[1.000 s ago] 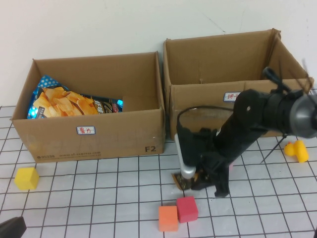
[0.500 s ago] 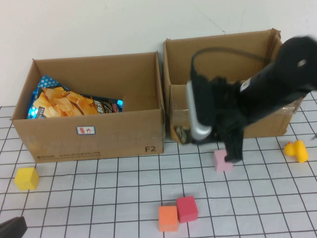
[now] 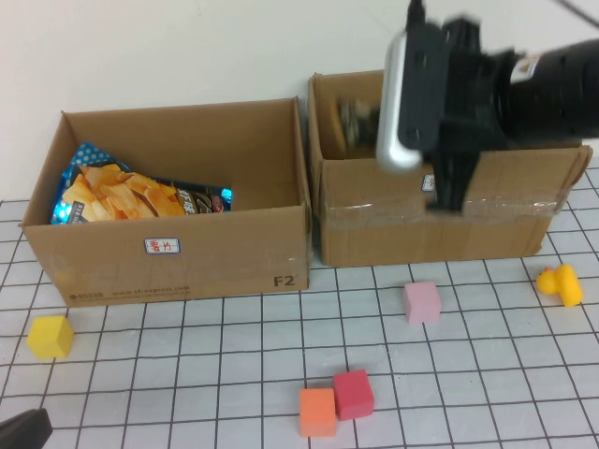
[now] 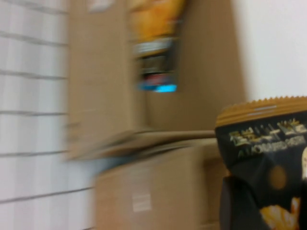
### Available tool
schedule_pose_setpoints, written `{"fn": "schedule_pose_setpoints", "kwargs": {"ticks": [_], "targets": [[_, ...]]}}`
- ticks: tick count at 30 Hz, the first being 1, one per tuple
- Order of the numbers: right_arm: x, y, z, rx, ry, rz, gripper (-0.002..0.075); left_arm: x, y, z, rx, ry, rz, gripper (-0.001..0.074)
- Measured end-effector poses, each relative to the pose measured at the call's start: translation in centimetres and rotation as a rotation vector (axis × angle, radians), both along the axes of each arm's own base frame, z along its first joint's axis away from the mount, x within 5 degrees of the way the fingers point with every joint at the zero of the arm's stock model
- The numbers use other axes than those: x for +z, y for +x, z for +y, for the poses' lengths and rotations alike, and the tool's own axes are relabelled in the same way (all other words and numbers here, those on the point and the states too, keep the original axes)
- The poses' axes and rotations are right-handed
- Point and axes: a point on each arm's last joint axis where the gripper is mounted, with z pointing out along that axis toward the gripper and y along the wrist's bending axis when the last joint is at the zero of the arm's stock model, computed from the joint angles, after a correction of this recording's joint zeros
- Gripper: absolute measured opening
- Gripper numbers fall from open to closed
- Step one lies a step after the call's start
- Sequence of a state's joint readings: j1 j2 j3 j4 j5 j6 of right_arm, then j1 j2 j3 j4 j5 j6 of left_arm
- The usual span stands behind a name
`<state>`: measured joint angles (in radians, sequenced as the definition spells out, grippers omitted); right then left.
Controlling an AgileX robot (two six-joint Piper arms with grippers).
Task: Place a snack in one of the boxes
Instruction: Place the biscuit in the biscuit box
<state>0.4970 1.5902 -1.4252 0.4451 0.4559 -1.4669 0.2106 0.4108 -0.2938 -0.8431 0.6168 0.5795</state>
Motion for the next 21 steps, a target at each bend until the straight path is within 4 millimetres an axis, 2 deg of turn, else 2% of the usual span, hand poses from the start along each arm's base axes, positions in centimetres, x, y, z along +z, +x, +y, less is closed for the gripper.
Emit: {"fn": "schedule_pose_setpoints", "kwargs": {"ticks": [5, 9, 11, 15, 18, 21], "targets": [[0.8, 2.8, 0.1, -0.168, 0.149, -0.217, 0.022, 0.0, 0.0, 0.0, -0.005, -0.002, 0.003, -0.0001], [-1.3, 5.8, 0.3, -0.357, 0.326, -0.244, 0.0228, 0.0, 0.0, 0.0, -0.005, -0.002, 0.003, -0.0001], [-2.9, 6.9, 0.4, -0.442, 0.395, -0.202, 0.0279, 0.0, 0.0, 0.0, -0.005, -0.002, 0.003, -0.0001], [-6.1, 8.2, 0.5, -0.575, 0.504, -0.051, 0.0463, 0.0, 0.0, -0.1, -0.007, -0.002, 0.004, -0.0001], [-6.7, 8.2, 0.6, -0.614, 0.564, 0.028, 0.0532, 0.0, 0.0, -0.1, -0.007, -0.004, 0.004, -0.0001], [-6.0, 7.8, 0.6, -0.604, 0.587, 0.048, 0.054, 0.0, 0.0, -0.1, -0.009, -0.013, 0.004, -0.0001]]}}
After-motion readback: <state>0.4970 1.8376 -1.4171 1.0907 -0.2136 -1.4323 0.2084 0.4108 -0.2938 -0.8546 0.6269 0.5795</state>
